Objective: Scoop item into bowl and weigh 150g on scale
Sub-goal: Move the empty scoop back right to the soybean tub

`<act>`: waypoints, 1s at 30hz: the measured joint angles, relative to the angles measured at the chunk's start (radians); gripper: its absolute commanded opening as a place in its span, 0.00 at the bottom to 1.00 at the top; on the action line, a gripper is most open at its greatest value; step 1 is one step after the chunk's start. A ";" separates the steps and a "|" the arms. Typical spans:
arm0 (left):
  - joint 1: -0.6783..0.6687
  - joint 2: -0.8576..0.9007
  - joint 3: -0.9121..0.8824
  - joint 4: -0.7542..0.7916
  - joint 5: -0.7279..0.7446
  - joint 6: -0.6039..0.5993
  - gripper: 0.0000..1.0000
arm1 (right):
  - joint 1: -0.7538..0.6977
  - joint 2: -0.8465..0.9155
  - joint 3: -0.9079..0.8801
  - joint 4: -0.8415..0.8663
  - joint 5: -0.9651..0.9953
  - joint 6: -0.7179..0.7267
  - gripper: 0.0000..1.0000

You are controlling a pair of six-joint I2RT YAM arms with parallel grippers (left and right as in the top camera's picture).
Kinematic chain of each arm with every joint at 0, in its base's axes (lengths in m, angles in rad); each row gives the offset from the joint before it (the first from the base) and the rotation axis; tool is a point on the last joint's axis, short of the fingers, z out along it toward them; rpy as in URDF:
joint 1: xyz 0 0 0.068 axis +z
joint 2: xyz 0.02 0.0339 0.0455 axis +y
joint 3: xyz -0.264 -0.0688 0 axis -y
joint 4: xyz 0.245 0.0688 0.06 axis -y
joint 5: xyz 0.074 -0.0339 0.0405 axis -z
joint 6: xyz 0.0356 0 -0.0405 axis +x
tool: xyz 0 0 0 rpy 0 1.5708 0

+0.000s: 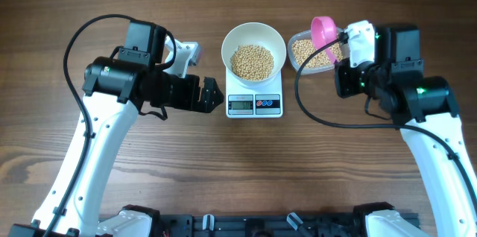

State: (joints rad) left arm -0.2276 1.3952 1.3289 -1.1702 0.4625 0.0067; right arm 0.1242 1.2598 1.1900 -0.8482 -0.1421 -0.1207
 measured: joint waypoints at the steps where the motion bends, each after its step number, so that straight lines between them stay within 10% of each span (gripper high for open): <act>1: 0.000 0.000 0.000 0.000 0.000 0.000 1.00 | -0.005 0.000 0.000 0.002 0.000 0.000 0.04; 30: 0.000 0.000 0.000 0.000 0.000 0.000 1.00 | -0.102 0.020 0.000 0.058 -0.063 0.143 0.04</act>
State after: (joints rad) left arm -0.2276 1.3952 1.3289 -1.1706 0.4625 0.0067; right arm 0.0223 1.2800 1.1900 -0.7906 -0.2050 0.0219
